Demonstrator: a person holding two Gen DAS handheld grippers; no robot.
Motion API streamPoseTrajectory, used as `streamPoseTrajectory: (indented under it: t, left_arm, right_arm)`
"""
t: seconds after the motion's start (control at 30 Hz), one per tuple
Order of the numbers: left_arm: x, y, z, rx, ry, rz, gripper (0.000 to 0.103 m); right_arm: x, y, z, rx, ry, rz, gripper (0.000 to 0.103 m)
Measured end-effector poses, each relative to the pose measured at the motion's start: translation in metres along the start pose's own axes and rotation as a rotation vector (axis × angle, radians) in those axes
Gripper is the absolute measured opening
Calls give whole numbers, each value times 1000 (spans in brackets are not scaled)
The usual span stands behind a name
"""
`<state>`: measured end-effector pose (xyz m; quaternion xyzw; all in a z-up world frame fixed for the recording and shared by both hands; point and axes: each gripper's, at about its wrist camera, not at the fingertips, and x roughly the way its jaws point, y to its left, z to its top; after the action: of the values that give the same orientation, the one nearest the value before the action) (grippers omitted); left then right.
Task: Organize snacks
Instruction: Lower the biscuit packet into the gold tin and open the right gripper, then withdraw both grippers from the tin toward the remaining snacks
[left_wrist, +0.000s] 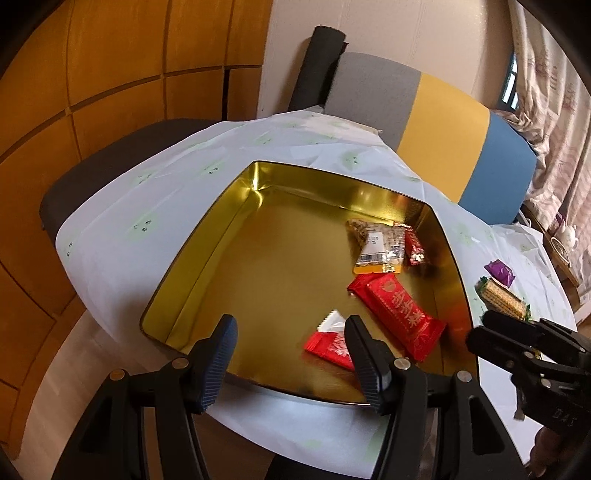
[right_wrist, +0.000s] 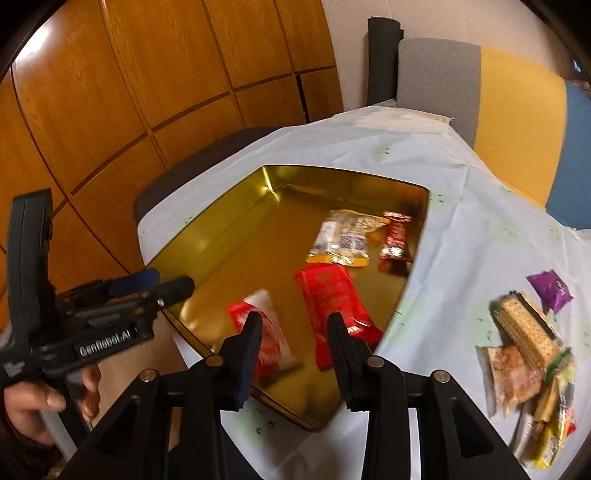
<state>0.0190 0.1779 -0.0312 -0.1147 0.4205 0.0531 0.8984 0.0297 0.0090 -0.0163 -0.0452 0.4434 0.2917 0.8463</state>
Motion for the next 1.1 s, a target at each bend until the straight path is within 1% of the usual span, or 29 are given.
streamPoseTrajectory:
  t: [0.07, 0.2, 0.3, 0.43, 0.57, 0.67, 0.73, 0.8, 0.83, 0.9, 0.93, 0.97, 1.03, 1.07, 1.1]
  left_arm:
    - [1, -5, -1, 14, 6, -12, 61]
    - [0, -18, 0, 46, 15, -49, 61]
    - [-4, -30, 2, 75, 18, -87, 63]
    - [-10, -54, 5, 139, 30, -181, 63]
    - [-14, -87, 7, 218, 52, -262, 63]
    - [-18, -113, 7, 276, 60, -305, 63]
    - [-18, -132, 9, 309, 72, -334, 63]
    - [-16, -152, 12, 330, 108, -369, 63]
    - [-12, -165, 15, 333, 143, -392, 63]
    - [-5, -182, 19, 328, 186, -430, 63]
    - [2, -195, 23, 325, 223, -447, 63]
    - [8, -203, 24, 323, 248, -447, 63]
    - [21, -221, 29, 310, 300, -455, 63]
    - [29, -230, 31, 299, 328, -466, 63]
    - [38, -240, 33, 287, 359, -474, 65]
  right_arm:
    - [-10, -10, -5, 15, -14, -15, 53]
    - [-32, -28, -16, 31, -43, -69, 57]
    - [-50, -49, -25, 37, -57, -134, 65]
    - [-74, -86, -36, 64, -58, -239, 66]
    - [-104, -132, -47, 111, -57, -348, 72]
    - [-126, -166, -53, 140, -60, -433, 75]
    - [-140, -189, -57, 158, -66, -486, 79]
    - [-152, -210, -60, 181, -69, -532, 81]
    - [-158, -225, -63, 197, -71, -562, 81]
    - [-165, -246, -67, 220, -75, -613, 81]
    - [-168, -253, -70, 233, -78, -631, 81]
    - [-171, -264, -73, 257, -86, -645, 81]
    - [-176, -282, -82, 328, -107, -645, 81]
    - [-176, -288, -84, 360, -103, -646, 81]
    - [-176, -293, -84, 381, -94, -649, 81]
